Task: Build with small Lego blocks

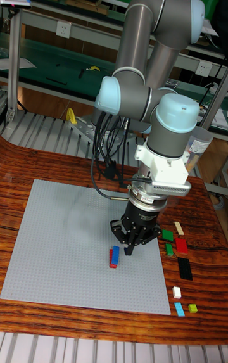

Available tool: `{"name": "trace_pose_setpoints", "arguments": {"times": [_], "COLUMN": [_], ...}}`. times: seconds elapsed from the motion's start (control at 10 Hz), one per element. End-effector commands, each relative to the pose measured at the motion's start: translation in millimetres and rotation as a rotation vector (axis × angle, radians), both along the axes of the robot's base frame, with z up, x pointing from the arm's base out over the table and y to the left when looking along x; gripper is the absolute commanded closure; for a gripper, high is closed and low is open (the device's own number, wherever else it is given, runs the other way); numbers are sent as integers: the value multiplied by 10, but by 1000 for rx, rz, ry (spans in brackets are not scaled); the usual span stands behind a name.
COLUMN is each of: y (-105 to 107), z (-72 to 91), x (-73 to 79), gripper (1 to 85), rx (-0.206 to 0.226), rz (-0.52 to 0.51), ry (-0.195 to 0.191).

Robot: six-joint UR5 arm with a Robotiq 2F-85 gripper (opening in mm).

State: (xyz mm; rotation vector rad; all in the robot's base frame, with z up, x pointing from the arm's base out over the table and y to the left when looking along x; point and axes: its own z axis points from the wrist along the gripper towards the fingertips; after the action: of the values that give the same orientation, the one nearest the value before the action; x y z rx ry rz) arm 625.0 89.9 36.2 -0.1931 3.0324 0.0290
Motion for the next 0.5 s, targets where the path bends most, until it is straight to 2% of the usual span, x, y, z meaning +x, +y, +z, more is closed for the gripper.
{"name": "trace_pose_setpoints", "arguments": {"times": [0.0, 0.1, 0.4], "y": [45, 50, 81], "z": [-9, -22, -60], "x": [-171, -202, -200], "gripper": [843, 843, 843], "rx": [23, 23, 27], "rz": [-22, -27, -37], "ry": [65, 76, 69]}}
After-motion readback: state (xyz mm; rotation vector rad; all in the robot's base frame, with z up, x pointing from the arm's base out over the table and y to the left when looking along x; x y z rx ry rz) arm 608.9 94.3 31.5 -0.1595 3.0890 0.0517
